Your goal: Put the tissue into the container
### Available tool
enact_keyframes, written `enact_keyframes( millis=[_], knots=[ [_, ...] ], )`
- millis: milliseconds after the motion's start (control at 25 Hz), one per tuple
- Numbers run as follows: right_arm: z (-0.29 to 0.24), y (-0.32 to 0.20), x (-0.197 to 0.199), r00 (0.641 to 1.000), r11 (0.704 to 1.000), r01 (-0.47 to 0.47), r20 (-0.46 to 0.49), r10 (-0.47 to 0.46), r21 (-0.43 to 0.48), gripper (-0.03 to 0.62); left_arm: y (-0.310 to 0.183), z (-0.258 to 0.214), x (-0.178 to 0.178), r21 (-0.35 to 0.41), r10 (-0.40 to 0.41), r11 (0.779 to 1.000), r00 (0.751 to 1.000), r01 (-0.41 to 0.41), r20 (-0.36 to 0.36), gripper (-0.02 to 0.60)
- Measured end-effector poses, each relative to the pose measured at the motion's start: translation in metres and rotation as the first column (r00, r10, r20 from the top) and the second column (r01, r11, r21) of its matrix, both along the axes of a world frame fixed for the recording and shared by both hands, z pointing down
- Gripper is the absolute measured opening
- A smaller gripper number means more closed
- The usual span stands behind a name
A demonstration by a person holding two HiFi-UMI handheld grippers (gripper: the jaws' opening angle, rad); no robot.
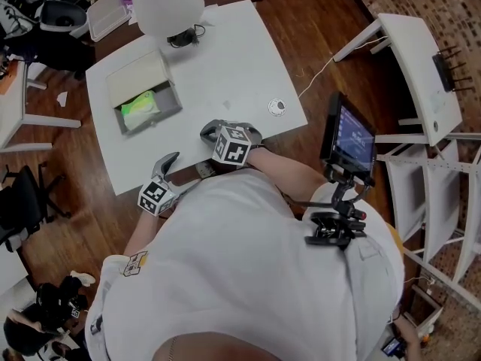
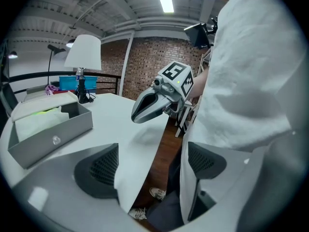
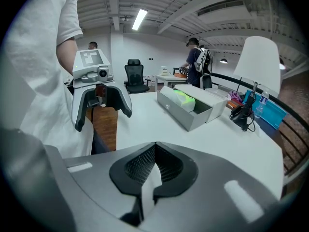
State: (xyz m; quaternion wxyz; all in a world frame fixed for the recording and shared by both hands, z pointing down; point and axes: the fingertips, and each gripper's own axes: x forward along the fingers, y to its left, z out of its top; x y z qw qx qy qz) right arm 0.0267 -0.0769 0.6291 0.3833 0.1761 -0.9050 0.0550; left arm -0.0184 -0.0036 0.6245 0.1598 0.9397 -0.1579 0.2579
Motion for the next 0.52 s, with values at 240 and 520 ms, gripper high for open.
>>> enact_keyframes(
  millis=[240,520],
  knots=[
    [-0.001,0.01,0.011,1.0,1.0,0.023,0.009,-0.023,0.004,0.0,0.016,-0.002,0.014,0.001,-0.035,0.999,0.999,0.035,0.007,0.439],
    [0.004,0.019,0.025,0.999,0.999,0.044,0.009,-0.044,0.012,0.0,0.031,0.003,0.028,0.002,-0.074,0.997,0.997,0.074,0.007,0.439]
  ],
)
